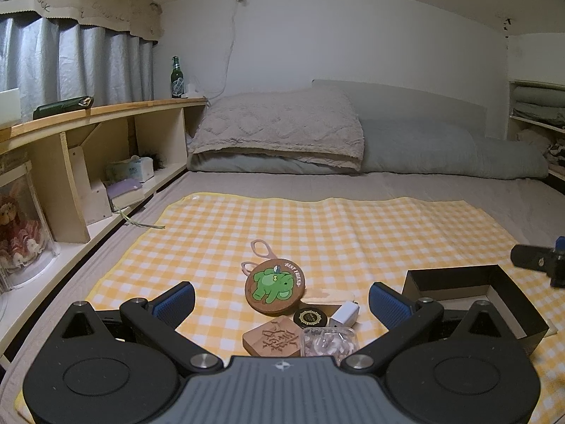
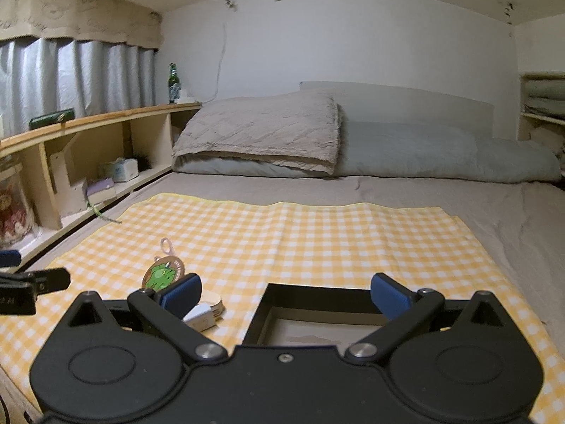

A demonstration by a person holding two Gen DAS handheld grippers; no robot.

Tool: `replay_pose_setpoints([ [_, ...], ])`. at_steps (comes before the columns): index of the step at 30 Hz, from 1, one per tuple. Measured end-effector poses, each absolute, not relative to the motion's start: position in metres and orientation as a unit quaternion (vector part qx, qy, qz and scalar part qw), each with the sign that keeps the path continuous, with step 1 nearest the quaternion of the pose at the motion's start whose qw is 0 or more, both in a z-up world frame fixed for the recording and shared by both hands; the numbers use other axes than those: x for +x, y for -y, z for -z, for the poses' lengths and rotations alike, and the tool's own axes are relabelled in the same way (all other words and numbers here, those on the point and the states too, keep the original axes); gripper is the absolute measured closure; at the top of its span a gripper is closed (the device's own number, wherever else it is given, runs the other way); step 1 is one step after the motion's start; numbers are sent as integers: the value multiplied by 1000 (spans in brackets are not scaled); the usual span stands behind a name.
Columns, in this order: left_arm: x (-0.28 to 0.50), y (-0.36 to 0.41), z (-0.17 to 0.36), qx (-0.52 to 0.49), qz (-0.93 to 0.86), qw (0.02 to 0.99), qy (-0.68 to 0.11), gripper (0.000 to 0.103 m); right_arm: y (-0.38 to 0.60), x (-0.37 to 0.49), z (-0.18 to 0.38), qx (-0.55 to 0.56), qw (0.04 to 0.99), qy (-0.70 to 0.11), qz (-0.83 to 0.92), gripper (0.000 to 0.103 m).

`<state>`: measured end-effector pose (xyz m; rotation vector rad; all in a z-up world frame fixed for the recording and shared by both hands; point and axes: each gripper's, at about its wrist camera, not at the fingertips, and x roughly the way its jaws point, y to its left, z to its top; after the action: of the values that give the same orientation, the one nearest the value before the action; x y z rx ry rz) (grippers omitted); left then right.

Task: Organize rigid objects
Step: 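Move the left gripper to the green elephant cork coaster and grasp it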

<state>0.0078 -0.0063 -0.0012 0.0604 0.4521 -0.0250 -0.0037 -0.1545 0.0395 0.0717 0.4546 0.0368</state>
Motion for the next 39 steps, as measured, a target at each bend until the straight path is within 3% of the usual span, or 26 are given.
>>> replay_pose_setpoints([
  [16,24,-14,23,12,20,971,-239,0,243,28,-25,54,961,-256,90,0],
  [26,71,-21,18,4,48,957,-285,0,287,69,13,82,927,-357,76,1],
  [39,192,-28,45,-36,52,933,-354,0,280,87,47,94,885,-455,28,42],
])
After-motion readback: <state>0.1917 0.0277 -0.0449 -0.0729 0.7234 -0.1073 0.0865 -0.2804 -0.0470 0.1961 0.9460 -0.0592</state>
